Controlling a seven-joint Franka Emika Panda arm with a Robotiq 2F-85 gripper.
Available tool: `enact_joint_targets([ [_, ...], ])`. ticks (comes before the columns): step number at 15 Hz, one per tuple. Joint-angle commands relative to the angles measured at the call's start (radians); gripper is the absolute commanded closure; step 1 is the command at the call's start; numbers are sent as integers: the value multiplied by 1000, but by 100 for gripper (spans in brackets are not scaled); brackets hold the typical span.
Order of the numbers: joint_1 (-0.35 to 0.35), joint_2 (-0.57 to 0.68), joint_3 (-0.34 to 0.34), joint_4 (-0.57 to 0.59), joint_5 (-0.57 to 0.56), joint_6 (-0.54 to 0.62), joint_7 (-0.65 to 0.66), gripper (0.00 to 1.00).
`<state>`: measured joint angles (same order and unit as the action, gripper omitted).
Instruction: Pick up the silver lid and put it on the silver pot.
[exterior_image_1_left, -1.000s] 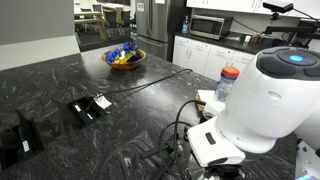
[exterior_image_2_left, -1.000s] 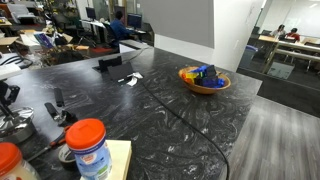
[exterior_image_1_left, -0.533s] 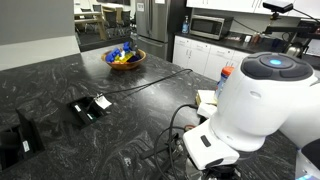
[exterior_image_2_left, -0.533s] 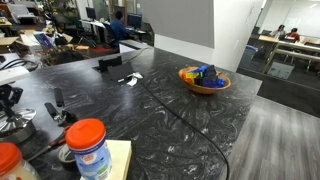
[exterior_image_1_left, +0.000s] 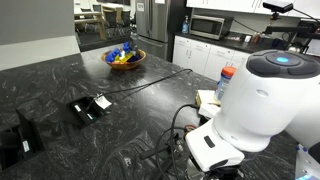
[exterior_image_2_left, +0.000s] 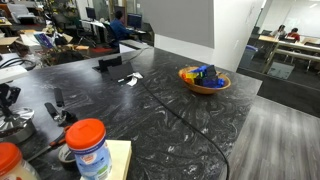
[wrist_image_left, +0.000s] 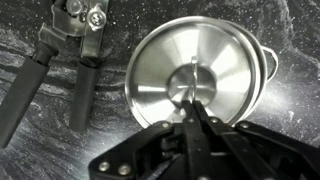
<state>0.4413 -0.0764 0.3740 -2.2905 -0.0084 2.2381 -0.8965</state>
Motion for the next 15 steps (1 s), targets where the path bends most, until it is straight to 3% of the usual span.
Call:
enact_joint_targets([
  [1,0,-36,4,-30,29,-8,-27,99],
  [15,1,-37,-3,-49,49,13,-34,99],
])
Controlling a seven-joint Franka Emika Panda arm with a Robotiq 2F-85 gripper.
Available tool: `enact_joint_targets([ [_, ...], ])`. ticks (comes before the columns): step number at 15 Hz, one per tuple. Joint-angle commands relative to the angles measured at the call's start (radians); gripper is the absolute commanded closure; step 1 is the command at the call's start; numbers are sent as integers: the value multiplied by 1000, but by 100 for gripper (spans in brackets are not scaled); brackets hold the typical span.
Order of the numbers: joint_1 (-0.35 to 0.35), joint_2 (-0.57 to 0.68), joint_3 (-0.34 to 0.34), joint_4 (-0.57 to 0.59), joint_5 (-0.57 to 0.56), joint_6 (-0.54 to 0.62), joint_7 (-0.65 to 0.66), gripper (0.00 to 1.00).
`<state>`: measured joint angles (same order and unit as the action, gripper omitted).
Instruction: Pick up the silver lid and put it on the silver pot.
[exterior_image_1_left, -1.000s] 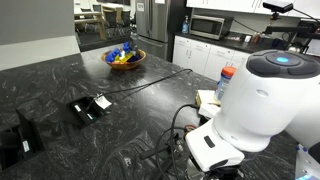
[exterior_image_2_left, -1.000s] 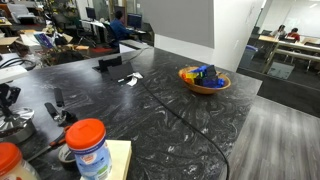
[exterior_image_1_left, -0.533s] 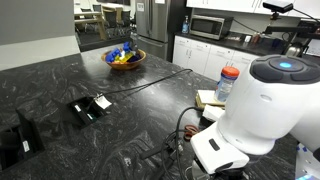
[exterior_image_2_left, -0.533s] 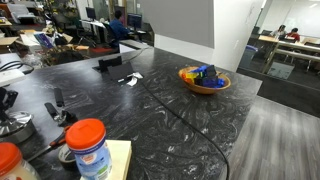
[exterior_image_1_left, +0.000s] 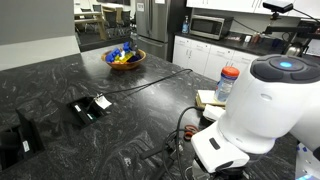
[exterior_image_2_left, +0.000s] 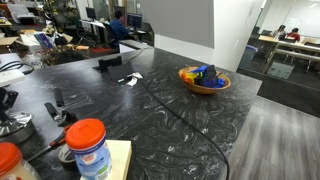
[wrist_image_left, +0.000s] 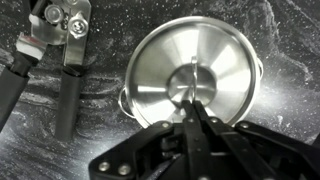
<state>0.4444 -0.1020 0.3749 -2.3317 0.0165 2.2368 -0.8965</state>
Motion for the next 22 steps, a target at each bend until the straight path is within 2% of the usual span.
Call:
enact_joint_targets([
  [1,-2,-10,-4,-8,24,18,-36,99],
  [8,-3,1,-6,-4,30,25,-41,99],
  [9,-3,4,-6,-3,32,27,-42,95],
  [10,-3,5,-7,-2,36,29,-44,73],
  [12,-4,6,-7,-2,40,32,-47,67],
  [17,-5,4,-8,-5,51,38,-55,34],
  [18,-5,3,-9,-5,55,39,-57,31],
  [21,-5,3,-10,-5,58,40,-60,5],
  [22,-6,2,-10,-5,57,41,-59,1],
])
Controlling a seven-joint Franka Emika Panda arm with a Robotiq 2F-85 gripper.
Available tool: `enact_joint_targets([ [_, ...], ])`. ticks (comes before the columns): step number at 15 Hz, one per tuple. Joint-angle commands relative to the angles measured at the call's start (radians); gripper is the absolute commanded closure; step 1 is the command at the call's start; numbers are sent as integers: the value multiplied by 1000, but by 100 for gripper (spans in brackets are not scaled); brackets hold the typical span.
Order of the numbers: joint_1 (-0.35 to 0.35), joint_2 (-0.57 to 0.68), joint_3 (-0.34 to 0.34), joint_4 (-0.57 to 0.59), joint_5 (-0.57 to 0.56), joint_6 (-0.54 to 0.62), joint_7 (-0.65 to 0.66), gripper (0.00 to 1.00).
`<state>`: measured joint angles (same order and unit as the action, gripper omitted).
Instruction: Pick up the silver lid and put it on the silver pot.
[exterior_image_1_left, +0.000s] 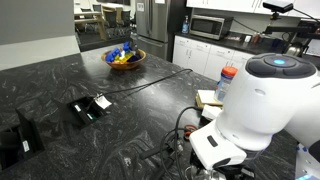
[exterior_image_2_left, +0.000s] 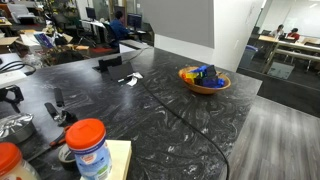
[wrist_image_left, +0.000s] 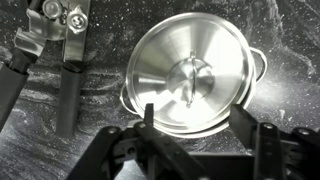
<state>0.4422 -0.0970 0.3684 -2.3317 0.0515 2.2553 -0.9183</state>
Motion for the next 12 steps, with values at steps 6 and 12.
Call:
enact_joint_targets([
  [6,-21,-17,-20,-9,19,94,-3,0],
  [12,-29,-4,-29,5,13,105,23,0],
])
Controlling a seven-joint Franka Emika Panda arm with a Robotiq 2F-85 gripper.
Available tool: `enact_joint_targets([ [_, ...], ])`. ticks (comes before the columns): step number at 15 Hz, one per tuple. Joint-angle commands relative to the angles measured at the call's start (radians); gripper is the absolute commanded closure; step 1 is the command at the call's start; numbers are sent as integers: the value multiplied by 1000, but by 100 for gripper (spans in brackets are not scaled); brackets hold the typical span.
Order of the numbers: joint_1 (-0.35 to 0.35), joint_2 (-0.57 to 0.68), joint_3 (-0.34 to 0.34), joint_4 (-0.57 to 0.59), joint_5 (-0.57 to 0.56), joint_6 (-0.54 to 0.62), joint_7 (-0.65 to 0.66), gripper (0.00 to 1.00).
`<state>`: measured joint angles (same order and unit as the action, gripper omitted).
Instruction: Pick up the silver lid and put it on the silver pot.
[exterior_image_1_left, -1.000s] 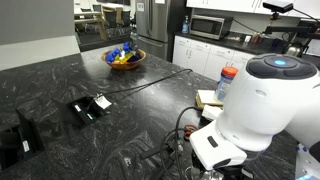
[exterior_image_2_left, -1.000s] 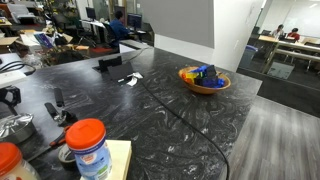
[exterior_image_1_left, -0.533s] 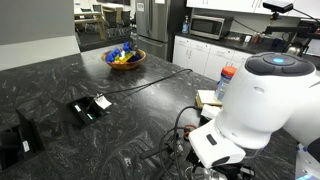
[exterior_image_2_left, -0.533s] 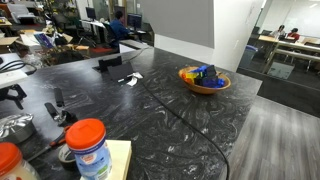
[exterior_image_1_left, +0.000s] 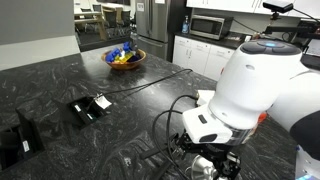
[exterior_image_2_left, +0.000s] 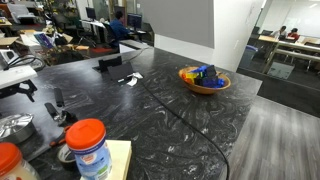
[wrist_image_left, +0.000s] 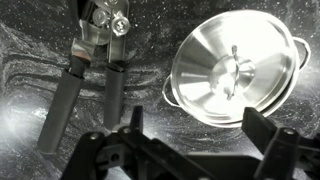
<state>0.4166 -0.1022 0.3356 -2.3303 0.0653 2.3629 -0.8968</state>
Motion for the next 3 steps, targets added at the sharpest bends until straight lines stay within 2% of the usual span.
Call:
enact_joint_targets([
  [1,-3,2,4,3,-1,-2,4,0],
  [3,-3,2,4,3,-1,-2,5,0],
])
